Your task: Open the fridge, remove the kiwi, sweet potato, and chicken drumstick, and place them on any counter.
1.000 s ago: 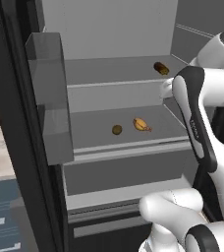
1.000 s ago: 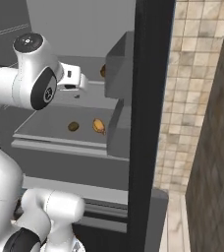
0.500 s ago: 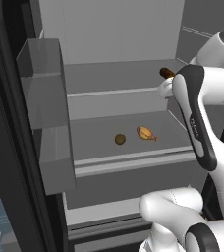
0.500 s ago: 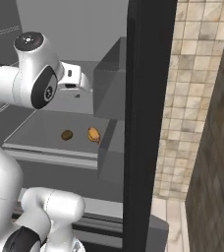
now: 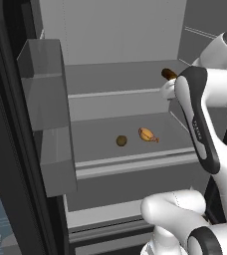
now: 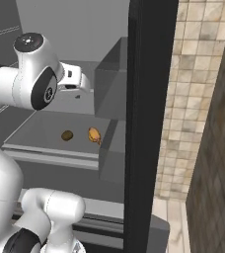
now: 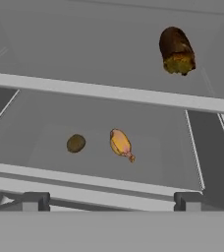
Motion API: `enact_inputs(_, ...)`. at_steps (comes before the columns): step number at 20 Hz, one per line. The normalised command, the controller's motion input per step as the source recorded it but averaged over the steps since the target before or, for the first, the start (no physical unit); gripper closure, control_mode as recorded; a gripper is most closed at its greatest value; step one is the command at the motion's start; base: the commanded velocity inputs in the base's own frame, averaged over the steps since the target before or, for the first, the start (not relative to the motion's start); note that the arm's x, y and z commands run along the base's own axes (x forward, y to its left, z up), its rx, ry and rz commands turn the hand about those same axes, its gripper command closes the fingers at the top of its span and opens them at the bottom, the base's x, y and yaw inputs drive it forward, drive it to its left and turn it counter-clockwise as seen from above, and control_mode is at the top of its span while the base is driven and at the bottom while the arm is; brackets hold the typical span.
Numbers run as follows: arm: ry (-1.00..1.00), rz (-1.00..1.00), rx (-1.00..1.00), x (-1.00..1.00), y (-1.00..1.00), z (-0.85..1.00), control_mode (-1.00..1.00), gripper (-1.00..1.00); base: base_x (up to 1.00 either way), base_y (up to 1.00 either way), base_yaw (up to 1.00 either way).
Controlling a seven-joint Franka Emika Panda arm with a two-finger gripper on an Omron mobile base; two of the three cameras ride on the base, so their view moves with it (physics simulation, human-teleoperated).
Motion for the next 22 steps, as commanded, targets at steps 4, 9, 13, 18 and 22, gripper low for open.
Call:
enact_inputs(4, 0.00, 0.00, 0.00, 0.00, 0.00, 0.00, 1.00, -1.00, 0.00, 0.00, 0.00)
enact_inputs(9, 0.00, 0.00, 0.00, 0.00, 0.03, -0.35, -1.00, -1.00, 0.00, 0.00, 0.00)
enact_inputs(13, 0.03, 0.00, 0.00, 0.00, 0.08, -0.71, -1.00, -1.00, 0.00, 0.00, 0.00)
enact_inputs(18, 0.03, 0.00, 0.00, 0.00, 0.06, -0.66, -1.00, -1.00, 0.00, 0.00, 0.00)
enact_inputs(22, 0.02, 0.00, 0.00, 0.00, 0.00, -0.43, -1.00, -1.00, 0.00, 0.00, 0.00)
